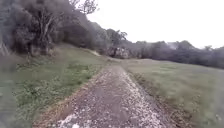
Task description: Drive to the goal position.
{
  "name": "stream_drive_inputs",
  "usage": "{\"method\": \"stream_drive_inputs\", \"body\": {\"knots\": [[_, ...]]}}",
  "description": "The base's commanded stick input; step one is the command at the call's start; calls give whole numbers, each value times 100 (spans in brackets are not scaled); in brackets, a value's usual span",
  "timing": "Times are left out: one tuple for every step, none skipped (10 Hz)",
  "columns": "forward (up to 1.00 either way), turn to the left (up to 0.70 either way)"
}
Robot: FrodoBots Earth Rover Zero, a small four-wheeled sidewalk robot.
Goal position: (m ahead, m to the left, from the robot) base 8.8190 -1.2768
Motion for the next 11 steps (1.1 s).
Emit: {"method": "stream_drive_inputs", "body": {"knots": [[70,0],[70,0],[70,0],[70,0],[70,0],[70,0],[70,0],[70,0],[70,0],[70,0],[70,0]]}}
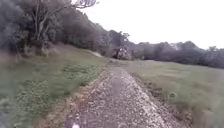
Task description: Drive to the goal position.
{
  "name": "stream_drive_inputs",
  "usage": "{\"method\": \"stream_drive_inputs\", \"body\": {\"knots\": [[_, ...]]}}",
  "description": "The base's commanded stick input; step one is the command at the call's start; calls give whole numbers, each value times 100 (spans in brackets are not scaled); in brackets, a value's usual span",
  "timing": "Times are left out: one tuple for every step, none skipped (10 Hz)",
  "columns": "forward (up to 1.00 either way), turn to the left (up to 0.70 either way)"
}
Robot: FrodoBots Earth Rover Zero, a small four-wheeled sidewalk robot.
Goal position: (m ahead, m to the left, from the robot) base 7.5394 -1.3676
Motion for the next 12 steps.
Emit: {"method": "stream_drive_inputs", "body": {"knots": [[70,0],[70,0],[70,-14],[70,-30],[70,-35],[70,-35],[70,-35],[70,-35],[70,-33],[70,-17],[70,-1],[70,0]]}}
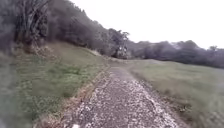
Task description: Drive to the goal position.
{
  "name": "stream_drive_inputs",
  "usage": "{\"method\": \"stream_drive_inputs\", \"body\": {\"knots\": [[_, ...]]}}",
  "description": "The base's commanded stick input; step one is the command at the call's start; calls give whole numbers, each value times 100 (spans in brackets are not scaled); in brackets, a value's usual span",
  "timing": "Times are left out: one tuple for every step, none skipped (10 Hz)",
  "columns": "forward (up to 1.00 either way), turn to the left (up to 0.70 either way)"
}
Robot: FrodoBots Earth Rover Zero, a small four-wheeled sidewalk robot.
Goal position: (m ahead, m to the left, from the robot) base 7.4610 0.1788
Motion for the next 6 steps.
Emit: {"method": "stream_drive_inputs", "body": {"knots": [[70,0],[70,0],[70,0],[70,0],[70,0],[70,0]]}}
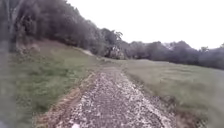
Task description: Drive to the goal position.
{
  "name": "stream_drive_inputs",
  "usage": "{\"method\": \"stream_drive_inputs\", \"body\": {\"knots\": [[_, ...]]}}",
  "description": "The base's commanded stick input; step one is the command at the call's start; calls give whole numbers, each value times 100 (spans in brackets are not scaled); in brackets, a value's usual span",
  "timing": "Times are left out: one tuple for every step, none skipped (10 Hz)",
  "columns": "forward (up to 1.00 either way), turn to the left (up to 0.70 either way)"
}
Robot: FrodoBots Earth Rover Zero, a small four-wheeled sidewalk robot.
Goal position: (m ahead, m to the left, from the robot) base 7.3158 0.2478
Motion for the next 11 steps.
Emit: {"method": "stream_drive_inputs", "body": {"knots": [[70,0],[70,0],[70,0],[70,0],[70,0],[70,0],[70,0],[70,0],[70,0],[70,0],[70,0]]}}
